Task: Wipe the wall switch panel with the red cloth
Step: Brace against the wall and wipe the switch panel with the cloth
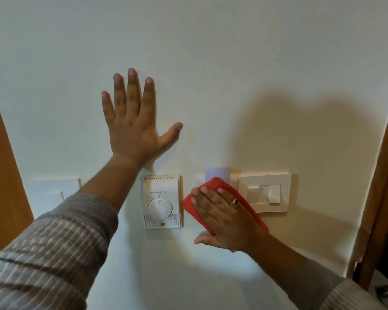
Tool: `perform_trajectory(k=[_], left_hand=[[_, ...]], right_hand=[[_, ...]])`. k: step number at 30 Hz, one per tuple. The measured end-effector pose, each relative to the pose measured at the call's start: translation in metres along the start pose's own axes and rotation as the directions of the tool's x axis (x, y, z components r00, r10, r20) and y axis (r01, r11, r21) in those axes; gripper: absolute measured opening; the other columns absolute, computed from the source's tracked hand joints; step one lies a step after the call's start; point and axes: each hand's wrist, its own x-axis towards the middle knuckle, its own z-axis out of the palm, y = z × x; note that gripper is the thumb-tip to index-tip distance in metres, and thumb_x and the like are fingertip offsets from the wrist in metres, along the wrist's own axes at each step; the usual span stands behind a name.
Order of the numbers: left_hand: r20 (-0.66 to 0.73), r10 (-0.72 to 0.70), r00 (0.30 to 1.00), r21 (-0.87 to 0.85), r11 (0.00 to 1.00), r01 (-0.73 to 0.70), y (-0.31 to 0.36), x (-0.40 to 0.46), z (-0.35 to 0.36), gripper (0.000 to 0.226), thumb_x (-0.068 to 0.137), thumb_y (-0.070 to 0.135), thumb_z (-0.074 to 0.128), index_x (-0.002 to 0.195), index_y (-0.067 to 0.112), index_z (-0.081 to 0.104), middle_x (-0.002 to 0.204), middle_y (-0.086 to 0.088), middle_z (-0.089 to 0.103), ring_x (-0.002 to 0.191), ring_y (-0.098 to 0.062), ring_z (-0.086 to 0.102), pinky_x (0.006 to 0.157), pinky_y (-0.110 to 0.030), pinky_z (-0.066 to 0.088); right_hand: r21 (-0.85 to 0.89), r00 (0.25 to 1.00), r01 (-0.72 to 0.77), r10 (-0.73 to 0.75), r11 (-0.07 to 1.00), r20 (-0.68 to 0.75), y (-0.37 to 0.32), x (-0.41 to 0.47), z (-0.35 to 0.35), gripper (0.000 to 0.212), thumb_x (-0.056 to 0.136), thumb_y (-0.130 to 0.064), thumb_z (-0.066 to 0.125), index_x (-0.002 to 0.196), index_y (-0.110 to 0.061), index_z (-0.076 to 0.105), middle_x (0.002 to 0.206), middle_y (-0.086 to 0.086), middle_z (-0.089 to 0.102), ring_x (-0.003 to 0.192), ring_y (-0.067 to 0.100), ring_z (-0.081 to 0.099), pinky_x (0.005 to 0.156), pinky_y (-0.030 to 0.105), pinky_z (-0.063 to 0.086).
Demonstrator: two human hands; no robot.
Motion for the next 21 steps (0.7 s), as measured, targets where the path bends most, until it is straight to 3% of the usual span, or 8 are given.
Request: perform_trajectory(k=[4,7,12,17,21], left_hand=[[-0.006,0.008,1.000,0.014,1.000,-0.008,0.001,-0.003,0.000,0.102,0.091,0.080,0.035,0.162,0.009,0.019,0.169,-0.026,0.017,0.156,-0.049,0.015,0.123,-0.067,0.010],[-0.002,0.002,1.000,0.021,1.000,-0.002,0.002,-0.002,0.000,0.103,0.091,0.080,0.035,0.162,0.008,0.020,0.169,-0.026,0.017,0.156,-0.049,0.015,0.124,-0.066,0.010],[-0.009,-0.005,1.000,0.022,1.000,0.005,0.000,0.000,0.003,0.104,0.090,0.081,0.033,0.163,0.009,0.017,0.170,-0.025,0.015,0.156,-0.047,0.013,0.124,-0.064,0.008],[0.017,-0.079,0.997,-0.011,0.997,0.080,-0.003,0.000,0.001,0.111,0.088,0.085,0.033,0.163,0.006,0.009,0.170,-0.026,0.008,0.158,-0.046,0.007,0.126,-0.061,0.005],[0.024,-0.094,0.995,-0.026,0.995,0.095,-0.002,-0.002,0.001,0.111,0.088,0.085,0.032,0.163,0.008,0.005,0.171,-0.025,0.005,0.158,-0.045,0.005,0.126,-0.060,0.004]], right_hand=[[0.046,0.993,0.121,-0.120,0.992,-0.011,0.018,-0.020,0.000,0.085,0.091,-0.070,0.045,0.150,-0.011,0.032,0.156,0.007,0.031,0.149,0.027,0.021,0.123,0.043,0.010],[0.073,0.997,-0.007,0.012,0.997,-0.070,0.014,-0.012,0.000,0.089,0.087,-0.074,0.049,0.148,-0.011,0.039,0.156,0.009,0.032,0.148,0.031,0.026,0.124,0.045,0.012],[0.018,0.984,-0.175,0.175,0.984,-0.043,-0.005,0.016,0.006,0.101,0.086,-0.082,0.037,0.154,-0.009,0.027,0.163,0.010,0.020,0.150,0.032,0.019,0.123,0.050,0.006],[0.034,0.999,0.049,-0.050,0.998,0.014,0.004,-0.006,0.006,0.092,0.089,-0.076,0.040,0.152,-0.010,0.030,0.160,0.008,0.025,0.151,0.028,0.018,0.124,0.046,0.010],[0.080,1.000,-0.012,0.013,0.997,-0.007,0.014,-0.019,0.000,0.093,0.088,-0.074,0.046,0.153,-0.010,0.027,0.161,0.009,0.021,0.152,0.028,0.014,0.124,0.045,0.008]])
